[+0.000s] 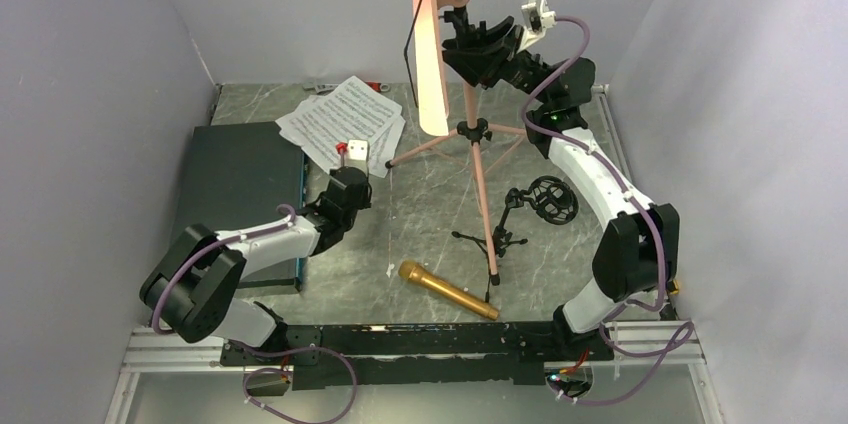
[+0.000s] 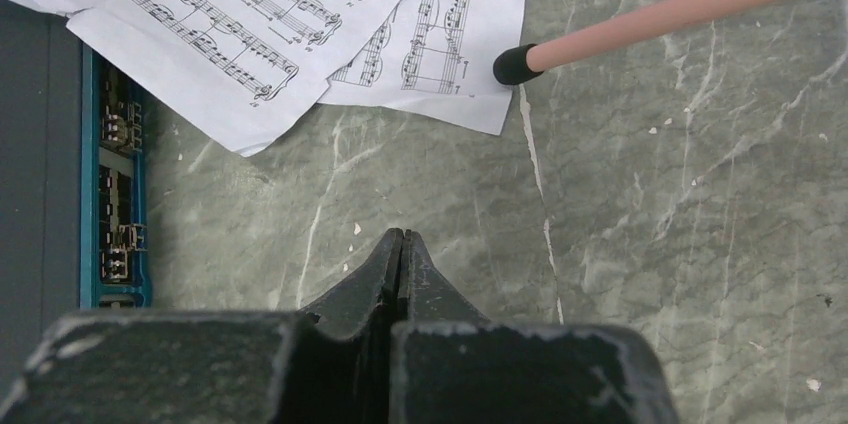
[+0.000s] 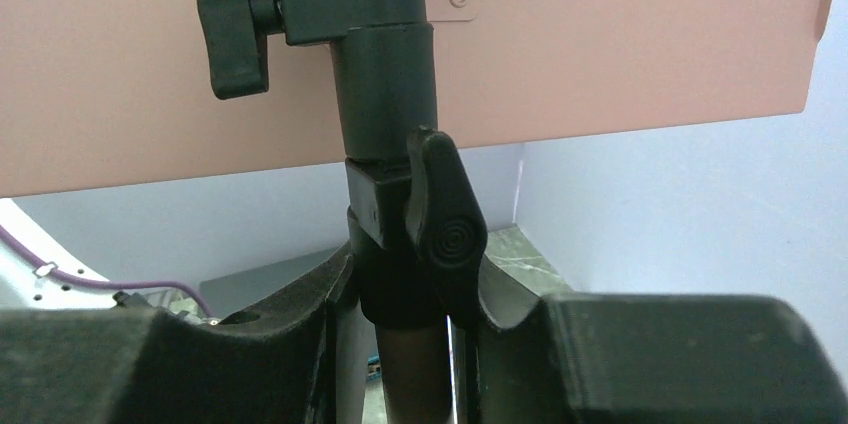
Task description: Set up the instrument practice props
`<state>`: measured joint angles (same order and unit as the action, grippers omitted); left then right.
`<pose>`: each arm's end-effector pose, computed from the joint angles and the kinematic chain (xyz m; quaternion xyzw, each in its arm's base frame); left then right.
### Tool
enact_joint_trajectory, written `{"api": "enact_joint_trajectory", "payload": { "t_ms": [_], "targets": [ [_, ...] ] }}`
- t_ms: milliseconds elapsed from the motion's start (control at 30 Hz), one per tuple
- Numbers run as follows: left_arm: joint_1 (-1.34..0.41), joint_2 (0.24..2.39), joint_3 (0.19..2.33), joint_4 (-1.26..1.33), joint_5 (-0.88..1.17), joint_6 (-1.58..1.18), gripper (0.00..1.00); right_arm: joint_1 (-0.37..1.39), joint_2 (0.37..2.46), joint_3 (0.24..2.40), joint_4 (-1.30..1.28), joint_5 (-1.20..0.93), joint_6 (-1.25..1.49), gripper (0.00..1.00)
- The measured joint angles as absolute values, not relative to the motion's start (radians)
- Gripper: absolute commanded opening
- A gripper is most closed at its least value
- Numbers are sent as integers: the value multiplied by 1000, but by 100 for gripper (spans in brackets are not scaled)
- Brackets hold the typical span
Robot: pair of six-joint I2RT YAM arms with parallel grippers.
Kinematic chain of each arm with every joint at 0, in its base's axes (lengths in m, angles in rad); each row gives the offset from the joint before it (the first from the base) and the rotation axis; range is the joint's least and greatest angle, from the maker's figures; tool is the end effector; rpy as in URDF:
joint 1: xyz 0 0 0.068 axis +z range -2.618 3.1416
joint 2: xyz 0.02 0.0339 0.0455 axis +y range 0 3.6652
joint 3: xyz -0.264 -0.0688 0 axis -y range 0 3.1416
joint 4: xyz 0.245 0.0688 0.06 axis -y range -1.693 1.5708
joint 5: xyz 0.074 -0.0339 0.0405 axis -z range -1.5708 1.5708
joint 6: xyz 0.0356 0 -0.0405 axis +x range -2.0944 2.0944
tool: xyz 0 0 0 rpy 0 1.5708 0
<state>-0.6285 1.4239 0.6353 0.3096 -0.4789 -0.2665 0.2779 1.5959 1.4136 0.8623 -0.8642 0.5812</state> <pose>0.2445 -0.1574 0.1945 0.0283 0.8389 -0.0355 0.5424 0.3329 0.1231 0.4531 -0.3145 0.4438 0.5053 0.6699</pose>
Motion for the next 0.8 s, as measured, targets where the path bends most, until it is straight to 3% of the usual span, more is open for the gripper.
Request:
{"api": "enact_joint_trajectory", "payload": {
  "t_ms": [167,200,367,467,800],
  "targets": [
    [-635,1412,634,308,-496,-275,3,282,1586,1379,912,-883,600,0],
    [-635,1411,634,309,-495,-274,9,282,1586,1376,922,-886,606,0],
    [-635,1402,624,340,-443,-222,65,279,1586,1360,966,-897,641,0],
    [-635,1398,621,376,-361,-175,78,278,1586,1357,989,-907,674,0],
    [-634,1466,775,410,-39,10,81,280,1620,1357,1114,-949,798,0]
  ]
}}
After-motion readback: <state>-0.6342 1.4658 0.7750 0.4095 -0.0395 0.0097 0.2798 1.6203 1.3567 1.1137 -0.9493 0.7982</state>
